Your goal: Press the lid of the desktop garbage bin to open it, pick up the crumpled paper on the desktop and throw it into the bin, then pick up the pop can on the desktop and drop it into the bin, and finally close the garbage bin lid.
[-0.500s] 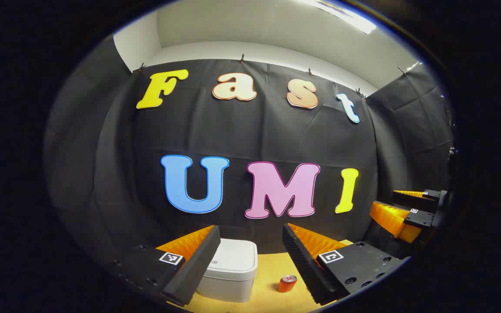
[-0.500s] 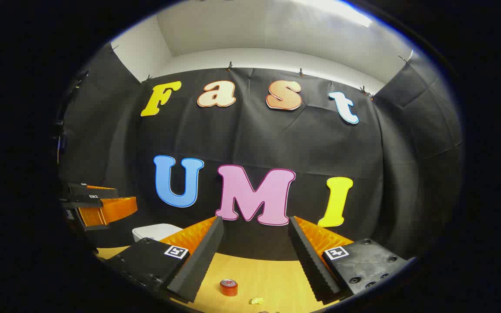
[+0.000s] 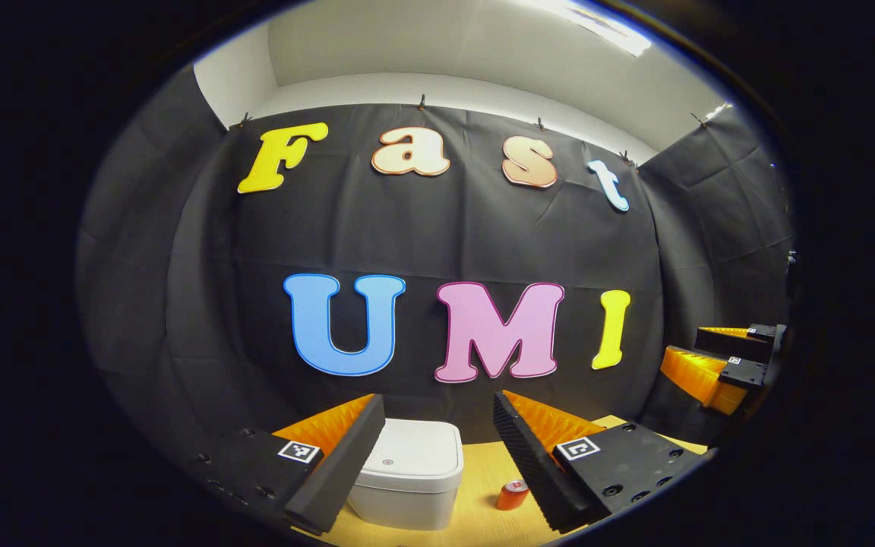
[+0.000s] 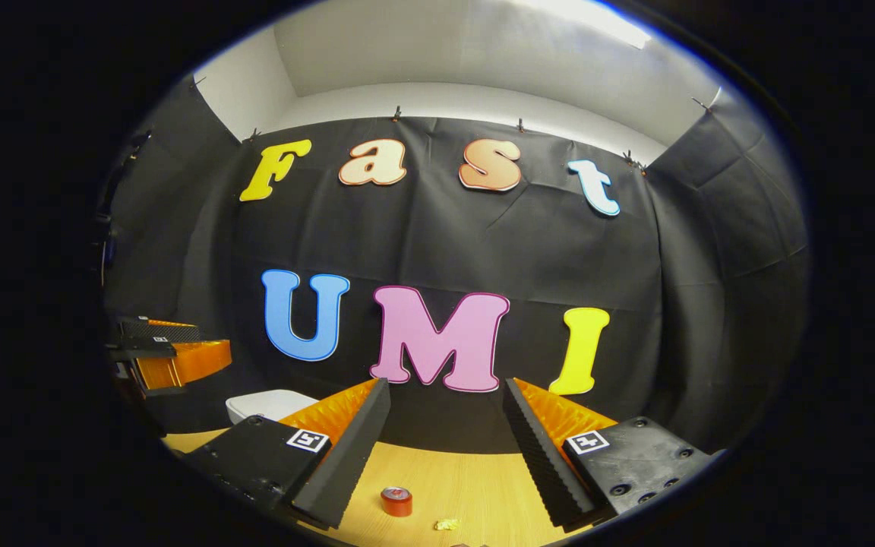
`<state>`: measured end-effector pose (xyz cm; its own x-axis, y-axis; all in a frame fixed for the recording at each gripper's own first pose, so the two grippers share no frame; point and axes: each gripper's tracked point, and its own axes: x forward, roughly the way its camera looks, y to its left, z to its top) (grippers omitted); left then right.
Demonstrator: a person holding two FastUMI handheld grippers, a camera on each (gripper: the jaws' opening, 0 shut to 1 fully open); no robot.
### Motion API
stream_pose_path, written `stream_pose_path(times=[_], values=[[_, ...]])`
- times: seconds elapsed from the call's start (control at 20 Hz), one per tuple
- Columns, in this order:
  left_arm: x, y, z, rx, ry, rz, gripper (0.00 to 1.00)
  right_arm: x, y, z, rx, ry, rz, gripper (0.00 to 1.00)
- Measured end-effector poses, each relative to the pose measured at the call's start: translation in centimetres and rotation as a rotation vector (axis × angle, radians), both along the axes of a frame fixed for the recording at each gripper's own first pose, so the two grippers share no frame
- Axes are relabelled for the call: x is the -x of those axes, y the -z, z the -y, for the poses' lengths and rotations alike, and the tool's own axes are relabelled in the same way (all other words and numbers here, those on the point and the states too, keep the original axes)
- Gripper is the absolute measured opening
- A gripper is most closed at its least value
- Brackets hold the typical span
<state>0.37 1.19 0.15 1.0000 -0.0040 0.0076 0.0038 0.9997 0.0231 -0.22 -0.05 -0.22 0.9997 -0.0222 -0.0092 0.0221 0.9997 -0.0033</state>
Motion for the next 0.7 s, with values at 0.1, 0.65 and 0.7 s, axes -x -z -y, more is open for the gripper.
stream_pose_path(times=[0.1,0.65,0.7], values=[[0.1,0.0,0.0,0.002,0.001,0.000,0.97,0.2,0.0,-0.2,0.008,-0.004,0.000,0.97],[-1.4,0.0,-0.9,-0.014,0.001,-0.003,0.97,0.7,0.1,0.3,0.014,0.017,-0.008,0.97],[-1.6,0.1,-1.2,-0.018,0.002,-0.006,0.97,0.7,0.1,0.4,0.016,0.021,-0.008,0.97]])
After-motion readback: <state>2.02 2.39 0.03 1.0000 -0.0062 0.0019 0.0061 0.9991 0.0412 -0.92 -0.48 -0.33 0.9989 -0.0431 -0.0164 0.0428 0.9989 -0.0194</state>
